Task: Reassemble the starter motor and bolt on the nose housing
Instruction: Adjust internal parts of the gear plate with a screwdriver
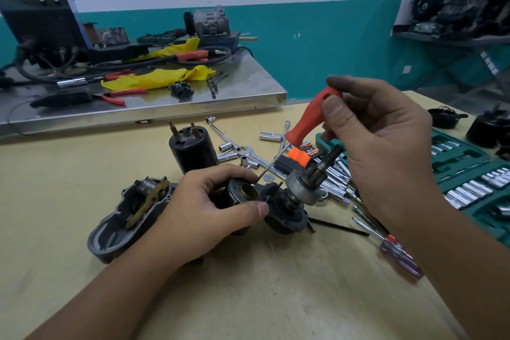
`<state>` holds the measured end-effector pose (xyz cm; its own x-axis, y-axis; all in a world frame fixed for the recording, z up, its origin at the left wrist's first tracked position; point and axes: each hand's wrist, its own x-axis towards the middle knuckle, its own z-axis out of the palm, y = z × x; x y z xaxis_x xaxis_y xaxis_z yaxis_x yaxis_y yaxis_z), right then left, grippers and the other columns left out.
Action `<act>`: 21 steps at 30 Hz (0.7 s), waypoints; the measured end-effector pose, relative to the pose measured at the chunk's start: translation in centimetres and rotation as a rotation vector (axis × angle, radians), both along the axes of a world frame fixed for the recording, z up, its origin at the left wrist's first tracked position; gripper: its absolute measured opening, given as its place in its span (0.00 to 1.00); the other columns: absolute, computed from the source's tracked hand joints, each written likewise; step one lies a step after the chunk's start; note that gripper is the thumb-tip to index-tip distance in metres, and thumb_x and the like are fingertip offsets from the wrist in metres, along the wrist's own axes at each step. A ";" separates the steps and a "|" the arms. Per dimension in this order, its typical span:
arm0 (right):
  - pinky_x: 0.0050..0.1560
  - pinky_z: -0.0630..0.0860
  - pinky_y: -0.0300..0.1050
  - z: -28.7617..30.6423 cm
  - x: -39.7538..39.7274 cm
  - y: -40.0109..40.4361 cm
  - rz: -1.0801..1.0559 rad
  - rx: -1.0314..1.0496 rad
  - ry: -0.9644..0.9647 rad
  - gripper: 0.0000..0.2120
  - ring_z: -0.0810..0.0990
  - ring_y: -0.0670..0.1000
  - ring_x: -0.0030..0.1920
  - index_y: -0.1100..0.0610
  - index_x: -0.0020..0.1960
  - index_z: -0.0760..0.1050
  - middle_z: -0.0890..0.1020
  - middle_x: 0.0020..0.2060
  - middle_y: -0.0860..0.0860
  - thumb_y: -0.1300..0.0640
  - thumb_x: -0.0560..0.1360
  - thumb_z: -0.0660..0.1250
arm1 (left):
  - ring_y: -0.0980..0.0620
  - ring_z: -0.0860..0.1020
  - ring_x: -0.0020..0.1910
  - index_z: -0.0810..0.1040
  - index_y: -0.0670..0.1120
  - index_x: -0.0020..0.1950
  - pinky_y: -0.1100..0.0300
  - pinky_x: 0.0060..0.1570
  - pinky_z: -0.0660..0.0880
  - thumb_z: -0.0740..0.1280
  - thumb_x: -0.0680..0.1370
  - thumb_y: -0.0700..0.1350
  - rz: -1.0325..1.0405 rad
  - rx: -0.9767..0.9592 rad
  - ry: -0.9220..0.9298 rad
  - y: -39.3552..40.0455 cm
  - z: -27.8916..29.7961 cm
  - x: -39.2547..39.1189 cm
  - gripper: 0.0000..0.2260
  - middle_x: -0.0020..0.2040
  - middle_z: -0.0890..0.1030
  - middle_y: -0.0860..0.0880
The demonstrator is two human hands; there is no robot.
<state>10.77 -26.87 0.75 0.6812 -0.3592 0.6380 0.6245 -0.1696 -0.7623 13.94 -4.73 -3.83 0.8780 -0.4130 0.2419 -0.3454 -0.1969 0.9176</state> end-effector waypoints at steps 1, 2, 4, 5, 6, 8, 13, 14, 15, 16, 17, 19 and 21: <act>0.47 0.84 0.55 0.0 0.0 0.0 0.018 0.006 0.008 0.08 0.84 0.61 0.46 0.53 0.57 0.81 0.86 0.48 0.56 0.61 0.78 0.71 | 0.53 0.86 0.45 0.86 0.60 0.51 0.64 0.41 0.81 0.78 0.62 0.58 0.002 0.003 -0.002 0.0 0.0 0.0 0.19 0.46 0.87 0.52; 0.49 0.84 0.53 0.0 0.0 0.0 0.041 0.011 0.016 0.08 0.85 0.60 0.48 0.55 0.57 0.80 0.87 0.50 0.54 0.63 0.80 0.69 | 0.53 0.86 0.45 0.86 0.60 0.51 0.64 0.42 0.81 0.78 0.62 0.58 0.007 0.005 -0.007 0.0 0.0 0.0 0.19 0.46 0.87 0.52; 0.50 0.84 0.50 0.1 0.0 0.1 0.093 0.020 0.029 0.09 0.86 0.59 0.51 0.56 0.56 0.78 0.87 0.53 0.53 0.68 0.81 0.65 | 0.54 0.86 0.44 0.86 0.60 0.51 0.64 0.42 0.80 0.78 0.62 0.58 0.017 0.008 -0.018 -0.1 -0.1 0.0 0.18 0.45 0.87 0.52; 0.50 0.84 0.50 0.2 0.0 0.1 0.116 0.028 0.033 0.09 0.86 0.58 0.51 0.56 0.55 0.76 0.86 0.53 0.54 0.69 0.81 0.64 | 0.54 0.86 0.44 0.86 0.60 0.52 0.64 0.42 0.80 0.78 0.62 0.58 0.017 0.009 -0.020 0.0 -0.1 0.0 0.19 0.45 0.87 0.52; 0.50 0.84 0.51 0.3 -0.1 0.1 0.129 0.037 0.034 0.10 0.87 0.58 0.51 0.56 0.54 0.76 0.86 0.52 0.55 0.69 0.81 0.63 | 0.54 0.86 0.44 0.86 0.60 0.52 0.64 0.42 0.81 0.78 0.62 0.58 0.015 0.009 -0.018 0.0 -0.1 0.1 0.19 0.45 0.87 0.52; 0.49 0.85 0.53 0.4 -0.1 0.1 0.137 0.057 0.030 0.10 0.87 0.58 0.48 0.56 0.53 0.75 0.86 0.50 0.57 0.70 0.81 0.64 | 0.53 0.86 0.45 0.86 0.59 0.52 0.61 0.44 0.82 0.79 0.63 0.58 0.009 0.007 -0.012 0.0 -0.2 0.1 0.19 0.46 0.87 0.52; 0.45 0.85 0.53 0.6 -0.2 0.1 0.124 0.049 0.018 0.09 0.88 0.55 0.42 0.55 0.50 0.75 0.86 0.44 0.57 0.69 0.79 0.68 | 0.52 0.86 0.46 0.86 0.59 0.52 0.61 0.45 0.82 0.79 0.62 0.58 0.009 0.008 -0.017 0.0 -0.2 0.2 0.18 0.47 0.87 0.51; 0.44 0.85 0.52 0.7 -0.2 0.1 0.123 0.042 0.014 0.09 0.87 0.55 0.42 0.54 0.49 0.75 0.85 0.44 0.58 0.68 0.78 0.69 | 0.52 0.86 0.46 0.86 0.59 0.52 0.61 0.45 0.82 0.79 0.63 0.58 0.006 0.012 -0.017 0.0 -0.2 0.2 0.18 0.47 0.87 0.52; 0.44 0.85 0.51 0.7 -0.2 0.1 0.118 0.032 0.009 0.09 0.87 0.56 0.42 0.54 0.49 0.75 0.85 0.43 0.58 0.66 0.77 0.70 | 0.53 0.86 0.47 0.86 0.59 0.52 0.61 0.45 0.82 0.78 0.63 0.58 0.000 0.018 -0.020 0.0 -0.2 0.3 0.18 0.47 0.87 0.52; 0.44 0.84 0.50 0.7 -0.2 0.1 0.111 0.022 0.004 0.08 0.87 0.56 0.41 0.53 0.48 0.75 0.85 0.43 0.57 0.65 0.76 0.70 | 0.53 0.86 0.47 0.86 0.59 0.52 0.62 0.45 0.82 0.78 0.63 0.58 -0.007 0.023 -0.025 0.0 -0.2 0.3 0.18 0.47 0.87 0.52; 0.43 0.84 0.48 0.6 -0.1 0.2 0.102 0.015 0.000 0.08 0.87 0.56 0.41 0.52 0.48 0.75 0.85 0.41 0.56 0.63 0.76 0.70 | 0.54 0.86 0.47 0.86 0.59 0.52 0.63 0.45 0.81 0.78 0.62 0.58 -0.011 0.026 -0.033 0.1 -0.2 0.3 0.19 0.48 0.87 0.53; 0.41 0.84 0.47 0.6 0.0 0.3 0.074 0.010 -0.004 0.07 0.86 0.53 0.39 0.52 0.47 0.74 0.84 0.40 0.53 0.61 0.75 0.70 | 0.55 0.86 0.48 0.86 0.58 0.52 0.65 0.45 0.80 0.78 0.62 0.58 -0.015 0.030 -0.040 0.1 -0.2 0.4 0.19 0.48 0.87 0.53; 0.41 0.83 0.47 0.5 0.1 0.4 0.048 0.014 -0.002 0.07 0.86 0.52 0.39 0.51 0.47 0.74 0.84 0.40 0.53 0.60 0.75 0.70 | 0.55 0.85 0.49 0.85 0.58 0.52 0.65 0.46 0.80 0.78 0.62 0.58 -0.026 0.036 -0.048 0.2 -0.2 0.4 0.19 0.49 0.87 0.53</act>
